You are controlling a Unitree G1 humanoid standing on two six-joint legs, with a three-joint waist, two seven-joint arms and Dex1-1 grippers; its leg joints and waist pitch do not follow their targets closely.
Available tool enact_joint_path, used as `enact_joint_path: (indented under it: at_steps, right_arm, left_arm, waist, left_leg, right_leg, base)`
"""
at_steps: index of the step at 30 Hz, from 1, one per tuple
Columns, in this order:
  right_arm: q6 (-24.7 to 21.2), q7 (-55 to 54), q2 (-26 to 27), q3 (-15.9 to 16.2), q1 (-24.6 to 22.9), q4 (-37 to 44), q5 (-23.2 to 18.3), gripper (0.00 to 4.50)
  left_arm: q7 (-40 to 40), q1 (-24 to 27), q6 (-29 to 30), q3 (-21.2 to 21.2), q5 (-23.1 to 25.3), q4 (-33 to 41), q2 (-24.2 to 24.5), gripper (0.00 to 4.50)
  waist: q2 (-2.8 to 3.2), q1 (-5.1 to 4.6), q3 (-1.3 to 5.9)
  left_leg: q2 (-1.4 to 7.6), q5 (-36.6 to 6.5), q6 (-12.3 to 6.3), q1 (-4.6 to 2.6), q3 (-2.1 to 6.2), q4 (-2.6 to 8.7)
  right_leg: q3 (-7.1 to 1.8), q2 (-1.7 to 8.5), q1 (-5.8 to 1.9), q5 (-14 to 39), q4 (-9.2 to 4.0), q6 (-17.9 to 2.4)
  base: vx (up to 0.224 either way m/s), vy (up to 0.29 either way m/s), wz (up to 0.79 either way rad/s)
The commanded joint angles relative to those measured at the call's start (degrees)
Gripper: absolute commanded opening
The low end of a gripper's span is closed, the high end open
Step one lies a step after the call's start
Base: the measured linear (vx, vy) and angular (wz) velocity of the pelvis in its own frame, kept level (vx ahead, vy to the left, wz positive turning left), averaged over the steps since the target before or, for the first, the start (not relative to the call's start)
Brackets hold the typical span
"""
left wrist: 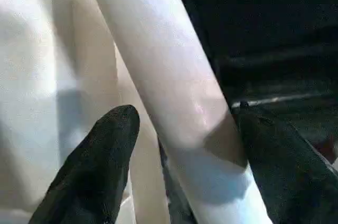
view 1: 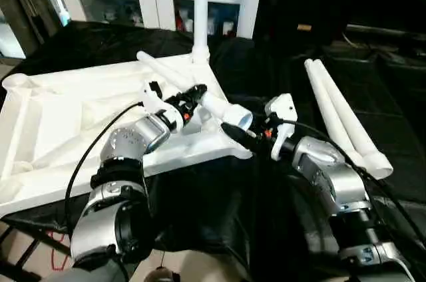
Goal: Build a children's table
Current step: Insert table leg to table base
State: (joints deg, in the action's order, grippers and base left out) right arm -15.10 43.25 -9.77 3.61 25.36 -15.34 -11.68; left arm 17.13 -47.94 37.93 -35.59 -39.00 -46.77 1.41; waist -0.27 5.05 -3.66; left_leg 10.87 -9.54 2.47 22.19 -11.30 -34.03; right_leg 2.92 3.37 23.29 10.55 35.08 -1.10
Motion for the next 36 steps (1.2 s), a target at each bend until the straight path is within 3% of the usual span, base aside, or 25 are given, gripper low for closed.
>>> enact_joint_path:
  at_steps: [1, 3, 6, 7, 11, 12, 16, 22, 25, 28, 29, 30, 31, 33, 35, 36]
  right_arm:
    - [-0.6, 0.9, -0.4, 0.3, -0.4, 1.6, -1.2, 2.84]
    - [-0.8, 1.2, -0.4, 0.7, -0.7, 1.6, -1.2, 2.84]
    - [-0.9, 1.6, -0.2, 1.2, -1.3, 1.4, -1.2, 2.83]
    - [-0.9, 1.7, -0.2, 1.3, -1.4, 1.5, -1.2, 2.82]
    - [-1.4, 1.9, -0.1, 1.8, -2.0, 2.3, -1.4, 2.82]
    - [-1.6, 2.3, -0.2, 1.8, -2.1, 2.6, -1.6, 2.82]
    - [-1.7, 2.6, -0.6, 1.7, -2.4, 2.9, -1.8, 2.82]
    - [-1.5, 2.0, -1.3, 1.5, -2.8, 2.9, -1.9, 2.81]
    - [-4.4, 2.5, -0.6, 0.2, -2.5, 2.8, -4.5, 3.50]
    - [-5.8, 2.6, -0.2, -0.9, -2.2, 3.0, -6.2, 3.67]
    - [-7.1, 3.6, -0.6, -1.2, -2.1, 4.1, -7.5, 3.79]
    - [-7.3, 3.8, -0.7, -1.3, -2.0, 4.3, -7.9, 3.90]
    - [-8.2, 3.3, -0.7, -2.4, -1.3, 4.7, -9.1, 3.96]
    - [-8.7, 2.1, -0.4, -3.5, -0.6, 4.4, -9.8, 4.17]
    - [-12.1, -0.2, 0.4, -7.1, 1.8, 3.7, -13.0, 4.26]
    - [-12.8, -0.5, 0.4, -7.6, 2.2, 3.5, -13.5, 4.26]
  left_arm:
    - [0.8, -1.5, -0.9, -1.2, -1.9, -0.5, -0.2, 3.42]
    - [1.8, -1.4, -0.6, -0.9, -1.8, -0.2, -0.2, 3.14]
    - [3.4, -0.9, 0.5, 0.4, -2.0, 1.1, -0.4, 3.07]
    - [3.5, -0.8, 0.6, 0.8, -1.9, 1.3, -0.5, 2.88]
    - [5.0, -0.3, 0.9, 3.0, -1.1, 2.0, -0.3, 2.64]
    - [6.2, 0.0, 0.9, 4.6, -0.2, 2.5, -0.2, 2.56]
    - [8.3, 0.6, 0.0, 6.6, 1.2, 3.7, -0.1, 2.31]
    - [11.1, 2.6, -3.9, 13.2, 6.1, 8.5, 0.9, 2.15]
    - [11.7, 3.4, -5.6, 17.4, 9.5, 11.1, 1.7, 2.13]
    - [12.4, 3.9, -6.2, 20.0, 11.3, 12.8, 2.3, 2.10]
    - [12.2, 4.2, -6.1, 21.2, 12.0, 15.0, 2.4, 2.05]
    - [12.0, 4.2, -6.2, 21.5, 12.2, 15.5, 2.4, 1.96]
    - [11.8, 4.1, -6.2, 22.1, 12.4, 16.9, 2.4, 1.95]
    - [11.9, 4.1, -6.2, 22.4, 12.3, 17.5, 2.5, 1.95]
    - [11.8, 4.1, -5.4, 22.9, 11.8, 19.5, 2.5, 1.94]
    - [11.8, 4.2, -5.2, 23.1, 11.7, 19.9, 2.5, 1.94]
  waist:
    - [-0.41, -0.03, 4.39]
    - [-0.48, -0.05, 4.38]
    - [-0.39, 0.01, 4.36]
    - [0.11, 0.00, 4.35]
    - [0.08, -0.06, 4.37]
    - [0.36, -0.13, 4.40]
    - [0.24, -0.12, 4.44]
    - [-0.20, -0.12, 4.36]
    - [-0.22, -0.07, 4.39]
    - [-0.09, -0.12, 4.42]
    - [-0.45, -0.05, 4.36]
    - [-0.23, 0.09, 4.40]
    - [-0.60, 0.11, 4.38]
    - [-0.47, 0.15, 4.38]
    - [-0.90, 0.16, 4.41]
    - [-0.62, 0.26, 4.48]
  left_leg:
    - [2.00, -8.6, -3.76, -1.31, 1.23, 3.16]
    - [2.09, -8.6, -3.84, -1.31, 1.25, 3.22]
    - [2.14, -8.5, -3.90, -1.37, 1.26, 3.23]
    - [2.19, -8.8, -3.73, -1.40, 1.30, 3.28]
    - [2.19, -9.4, -3.23, -1.40, 1.36, 3.35]
    - [2.21, -9.7, -2.95, -1.45, 1.37, 3.35]
    - [2.19, -9.4, -2.88, -1.41, 1.35, 3.31]
    - [2.31, -9.4, -2.90, -1.33, 1.32, 3.37]
    - [2.34, -8.9, -3.17, -1.28, 1.36, 3.39]
    - [2.47, -9.0, -3.40, -1.33, 1.37, 3.43]
    - [2.45, -8.8, -3.15, -1.30, 1.38, 3.48]
    - [2.54, -8.6, -3.16, -1.31, 1.40, 3.42]
    - [2.47, -8.3, -3.19, -1.33, 1.33, 3.44]
    - [2.39, -8.1, -2.99, -1.35, 1.27, 3.38]
    - [2.36, -7.7, -2.97, -1.41, 1.21, 3.41]
    - [2.38, -7.3, -2.90, -1.40, 1.24, 3.34]
  right_leg:
    - [-2.37, 4.57, -3.30, 6.8, -4.15, -12.3]
    - [-2.37, 4.57, -3.27, 6.9, -4.15, -12.2]
    - [-2.39, 4.58, -3.22, 7.0, -4.12, -12.2]
    - [-2.40, 4.56, -3.14, 6.9, -4.26, -12.1]
    - [-2.39, 4.55, -3.28, 6.2, -4.13, -12.5]
    - [-2.40, 4.52, -3.25, 6.2, -4.21, -12.6]
    - [-2.43, 4.51, -3.37, 5.1, -4.09, -12.8]
    - [-2.48, 4.65, -3.40, 6.7, -4.12, -12.5]
    - [-2.47, 4.64, -3.45, 6.5, -4.06, -12.5]
    - [-2.51, 4.70, -3.37, 6.6, -4.03, -12.0]
    - [-2.47, 4.69, -3.46, 6.7, -4.01, -12.1]
    - [-2.51, 4.78, -3.42, 6.6, -3.94, -12.1]
    - [-2.50, 4.67, -3.38, 6.7, -3.95, -11.9]
    - [-2.50, 4.71, -3.27, 7.2, -3.92, -12.1]
    - [-2.50, 4.67, -3.28, 7.4, -3.89, -12.2]
    - [-2.48, 4.69, -3.21, 7.1, -3.73, -12.2]
  base:
    - [0.000, 0.000, 0.00]
    - [0.000, 0.000, 0.00]
    - [0.000, 0.000, 0.00]
    - [0.000, 0.000, 0.00]
    - [0.000, 0.000, 0.00]
    - [0.000, 0.000, 0.00]
    - [0.000, 0.000, 0.00]
    - [0.000, 0.000, 0.00]
    - [0.000, 0.000, 0.00]
    - [0.000, 0.000, 0.00]
    - [0.000, 0.000, 0.00]
    - [0.000, 0.000, 0.00]
    - [0.000, 0.000, 0.00]
    - [0.000, 0.000, 0.00]
    - [0.000, 0.000, 0.00]
    - [0.000, 0.000, 0.00]
